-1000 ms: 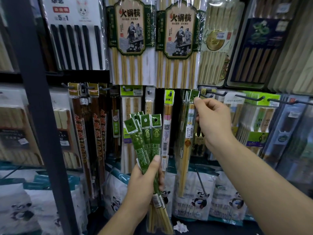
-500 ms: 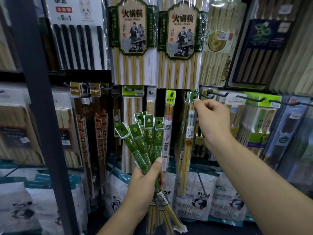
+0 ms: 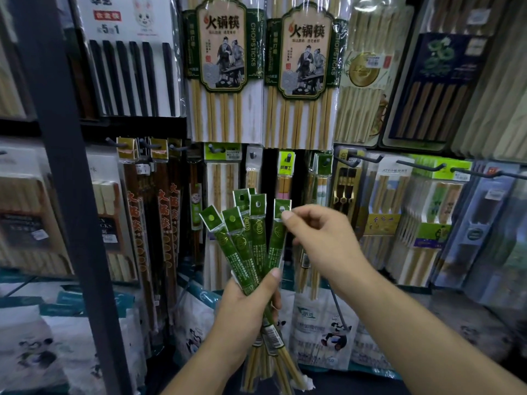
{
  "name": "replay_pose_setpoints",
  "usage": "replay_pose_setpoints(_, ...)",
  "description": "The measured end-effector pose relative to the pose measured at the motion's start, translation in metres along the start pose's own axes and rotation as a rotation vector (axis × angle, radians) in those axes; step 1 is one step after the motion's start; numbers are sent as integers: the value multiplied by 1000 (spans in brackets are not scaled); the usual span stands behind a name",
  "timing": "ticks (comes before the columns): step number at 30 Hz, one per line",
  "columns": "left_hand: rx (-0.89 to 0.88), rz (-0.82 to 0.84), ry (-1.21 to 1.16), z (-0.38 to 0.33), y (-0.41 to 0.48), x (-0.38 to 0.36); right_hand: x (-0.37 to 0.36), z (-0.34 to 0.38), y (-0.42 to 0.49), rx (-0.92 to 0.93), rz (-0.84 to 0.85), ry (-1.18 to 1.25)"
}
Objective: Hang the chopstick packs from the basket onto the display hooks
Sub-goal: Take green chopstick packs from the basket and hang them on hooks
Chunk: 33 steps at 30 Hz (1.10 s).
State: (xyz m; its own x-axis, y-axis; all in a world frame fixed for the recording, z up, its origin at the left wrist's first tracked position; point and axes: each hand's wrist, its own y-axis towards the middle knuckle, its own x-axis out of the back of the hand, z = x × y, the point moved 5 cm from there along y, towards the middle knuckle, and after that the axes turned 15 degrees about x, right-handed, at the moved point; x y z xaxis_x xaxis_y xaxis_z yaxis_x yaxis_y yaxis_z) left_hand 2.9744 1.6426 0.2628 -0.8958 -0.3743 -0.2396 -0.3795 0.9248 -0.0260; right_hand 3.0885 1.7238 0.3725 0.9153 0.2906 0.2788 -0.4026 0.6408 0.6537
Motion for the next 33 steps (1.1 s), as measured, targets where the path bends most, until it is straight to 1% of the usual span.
replay_pose_setpoints(2, 9, 10, 1, 2, 0, -1, -5, -1, -3, -5, 31, -6)
replay_pose_setpoints(5, 37, 0, -23, 5, 2, -1, -4, -3, -5, -22, 6, 51)
replay_pose_setpoints(9, 134, -79, 13, 11, 5, 2, 12, -7, 0, -78, -156, 173)
replay_pose_setpoints(12, 135, -179, 69, 11, 3, 7, 28, -5, 8, -70, -300, 222)
replay_pose_setpoints(13, 133, -182, 73, 10, 4, 8, 32, -3, 11, -58, -329, 220)
replay_pose_setpoints(19, 68, -104, -46, 6, 8, 4, 45, 8, 31, 2, -388, 141)
replay_pose_setpoints(22, 75, -69, -6, 7, 8, 2, 45, 10, 38, 28, -387, 115)
replay_pose_setpoints(29, 30, -5, 44, 4, 7, 2, 44, 6, 45, -41, -412, 112)
replay_pose_setpoints(31, 17, 3, 25, 3, 8, 2, 44, 6, 45, -47, -418, 134)
replay_pose_setpoints(33, 28, 28, -45, 4, 9, 2, 45, 5, 45, -45, -430, 152)
